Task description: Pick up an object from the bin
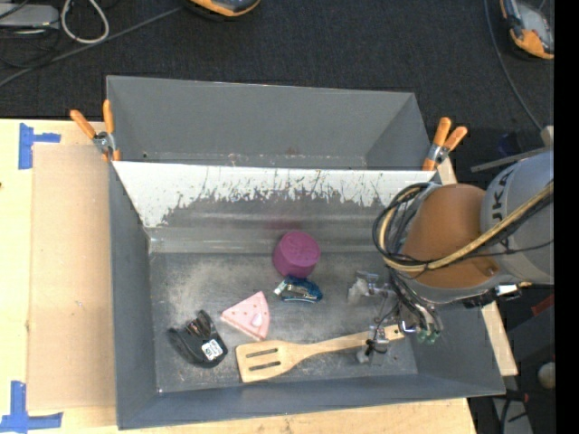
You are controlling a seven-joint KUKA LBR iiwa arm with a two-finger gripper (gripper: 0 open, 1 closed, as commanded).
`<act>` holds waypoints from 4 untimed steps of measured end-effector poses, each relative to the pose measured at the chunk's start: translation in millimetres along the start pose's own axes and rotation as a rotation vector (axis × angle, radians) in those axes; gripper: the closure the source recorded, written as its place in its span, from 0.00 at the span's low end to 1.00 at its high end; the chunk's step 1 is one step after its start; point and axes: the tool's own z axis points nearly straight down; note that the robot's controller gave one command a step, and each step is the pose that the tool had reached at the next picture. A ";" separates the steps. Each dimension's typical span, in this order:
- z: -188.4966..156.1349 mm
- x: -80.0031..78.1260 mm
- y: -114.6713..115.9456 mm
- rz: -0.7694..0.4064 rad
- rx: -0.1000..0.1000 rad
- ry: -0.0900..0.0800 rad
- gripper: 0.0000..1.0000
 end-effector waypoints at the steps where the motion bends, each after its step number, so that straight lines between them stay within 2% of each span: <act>1: -2.8 -25.3 90.5 0.025 -0.006 -0.016 1.00; 2: -2.8 -25.3 90.5 0.025 -0.006 -0.016 1.00; 3: -59.5 -24.5 80.6 0.005 -0.005 -0.009 1.00; 4: -134.7 -22.8 74.9 0.058 -0.006 -0.004 1.00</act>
Offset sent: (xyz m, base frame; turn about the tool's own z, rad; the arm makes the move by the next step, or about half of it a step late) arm 0.0000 0.0000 0.0000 0.0000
